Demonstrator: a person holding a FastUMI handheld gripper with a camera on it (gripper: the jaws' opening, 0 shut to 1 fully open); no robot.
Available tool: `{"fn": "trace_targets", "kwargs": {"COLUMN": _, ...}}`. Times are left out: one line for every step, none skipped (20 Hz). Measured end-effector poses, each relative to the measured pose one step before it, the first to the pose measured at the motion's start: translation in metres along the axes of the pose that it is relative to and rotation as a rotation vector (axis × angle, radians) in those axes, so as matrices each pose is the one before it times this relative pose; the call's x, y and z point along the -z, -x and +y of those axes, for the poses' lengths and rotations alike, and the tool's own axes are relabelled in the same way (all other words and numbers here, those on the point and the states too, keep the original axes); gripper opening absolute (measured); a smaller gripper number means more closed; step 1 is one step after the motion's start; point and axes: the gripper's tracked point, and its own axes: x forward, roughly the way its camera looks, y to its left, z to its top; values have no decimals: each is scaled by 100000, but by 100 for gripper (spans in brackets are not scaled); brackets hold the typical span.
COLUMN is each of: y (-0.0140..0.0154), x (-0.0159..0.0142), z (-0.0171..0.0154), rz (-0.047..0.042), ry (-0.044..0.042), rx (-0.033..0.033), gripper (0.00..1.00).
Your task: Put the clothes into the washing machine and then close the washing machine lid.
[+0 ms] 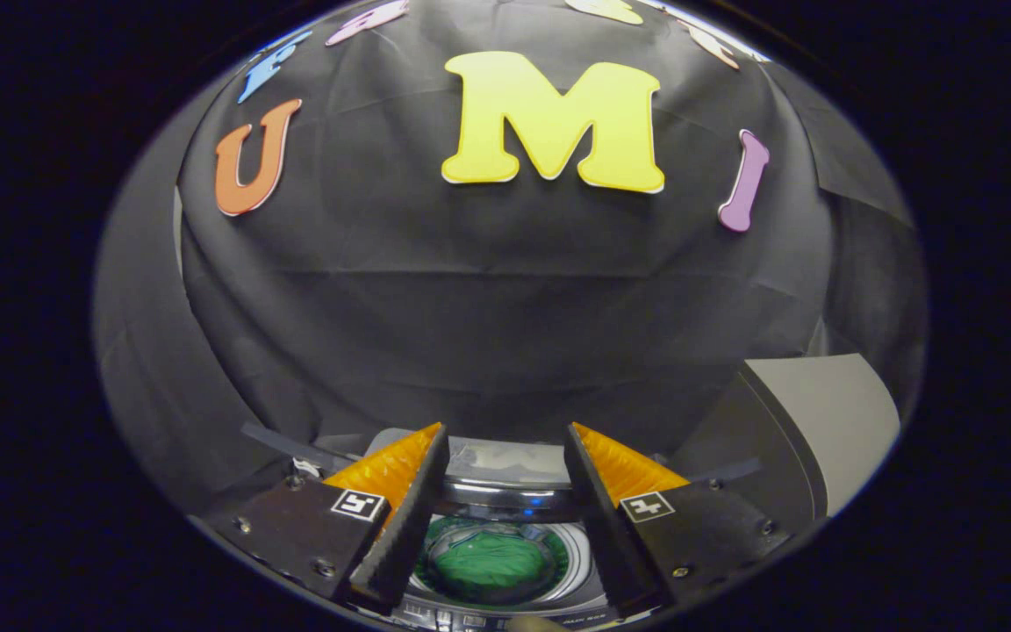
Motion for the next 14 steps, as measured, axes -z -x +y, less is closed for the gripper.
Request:
{"fn": "trace_targets", "kwargs": {"y": 410, "x": 621, "z": 30, "rz": 979, "ry": 36, "rx": -430, "gripper": 83}}
{"fn": "trace_targets", "kwargs": {"y": 431, "x": 766, "z": 131, "rz": 2026, "ry": -421, "rx": -601, "gripper": 83}}
{"fn": "trace_targets", "kwargs": {"y": 453, "x": 896, "z": 78, "rz": 1906, "ry": -544, "rx": -668, "gripper": 83}}
{"fn": "trace_targets", "kwargs": {"y": 223, "x": 1024, "z": 136, "rz": 2161, "ry": -165, "rx": -876, "gripper": 83}}
{"fn": "trace_targets", "kwargs": {"y": 150, "x": 1283, "z": 108, "rz": 3203, "ry": 376, "rx": -558, "gripper": 83}}
{"fn": "trace_targets", "kwargs": {"y": 202, "x": 1434, "z": 13, "rz": 3959, "ry": 606, "rx": -285, "gripper": 83}}
{"fn": "trace_targets", "kwargs": {"y": 14, "x": 1359, "z": 169, "rz": 3115, "ry": 436, "rx": -794, "gripper": 86}}
{"fn": "trace_targets", "kwargs": {"y": -56, "x": 1361, "z": 155, "rz": 2369, "ry": 687, "rx": -544, "gripper": 88}}
{"fn": "trace_targets", "kwargs": {"y": -69, "x": 1355, "z": 55, "rz": 2138, "ry": 764, "rx": -45, "gripper": 88}}
{"fn": "trace_targets", "kwargs": {"y": 43, "x": 1114, "z": 62, "rz": 1770, "ry": 942, "rx": 108, "gripper": 88}}
{"fn": "trace_targets", "kwargs": {"y": 20, "x": 713, "z": 210, "rz": 1179, "ry": 765, "rx": -309, "gripper": 88}}
{"fn": "trace_targets", "kwargs": {"y": 101, "x": 431, "z": 175, "rz": 722, "ry": 484, "rx": -408, "gripper": 88}}
{"fn": "trace_targets", "kwargs": {"y": 95, "x": 217, "z": 178, "rz": 133, "ry": 335, "rx": -404, "gripper": 88}}
{"fn": "trace_targets", "kwargs": {"y": 279, "x": 43, "z": 13, "rz": -158, "ry": 116, "rx": 104, "gripper": 88}}
